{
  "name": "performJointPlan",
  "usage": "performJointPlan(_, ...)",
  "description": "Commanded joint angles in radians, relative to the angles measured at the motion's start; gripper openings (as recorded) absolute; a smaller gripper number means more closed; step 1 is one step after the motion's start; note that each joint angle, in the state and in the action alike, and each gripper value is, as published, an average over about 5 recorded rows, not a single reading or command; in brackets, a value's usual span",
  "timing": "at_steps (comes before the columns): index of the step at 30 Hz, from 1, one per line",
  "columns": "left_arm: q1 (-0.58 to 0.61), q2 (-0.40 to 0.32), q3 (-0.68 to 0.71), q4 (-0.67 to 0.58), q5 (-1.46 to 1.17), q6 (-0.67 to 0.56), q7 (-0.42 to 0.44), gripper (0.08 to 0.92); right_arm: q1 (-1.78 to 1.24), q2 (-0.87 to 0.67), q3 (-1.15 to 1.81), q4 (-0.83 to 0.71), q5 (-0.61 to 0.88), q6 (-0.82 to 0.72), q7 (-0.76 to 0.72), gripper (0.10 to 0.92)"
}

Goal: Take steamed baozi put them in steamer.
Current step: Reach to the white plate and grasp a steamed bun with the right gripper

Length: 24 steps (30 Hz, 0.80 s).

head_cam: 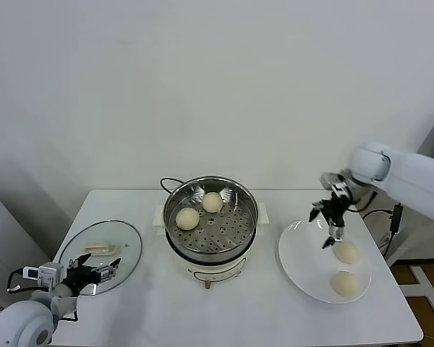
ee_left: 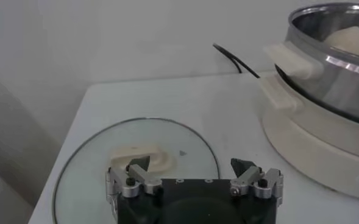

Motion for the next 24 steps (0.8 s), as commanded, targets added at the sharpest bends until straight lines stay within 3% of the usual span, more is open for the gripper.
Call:
performJointPlan(1,-0.001,-0.001,0.000,-0.002,0.000,0.002,-0.001,0.823,-0.278,-0.091,0.213,-0.024,-0.177,0.106,-0.017,0.823)
performJointPlan(24,-0.003,-0.001,0.009,-0.002,0.002,0.005,-0.003,0.823,-0.459,-0.091,0.387,-0.061,-0.320,0.158,-0.029,0.823)
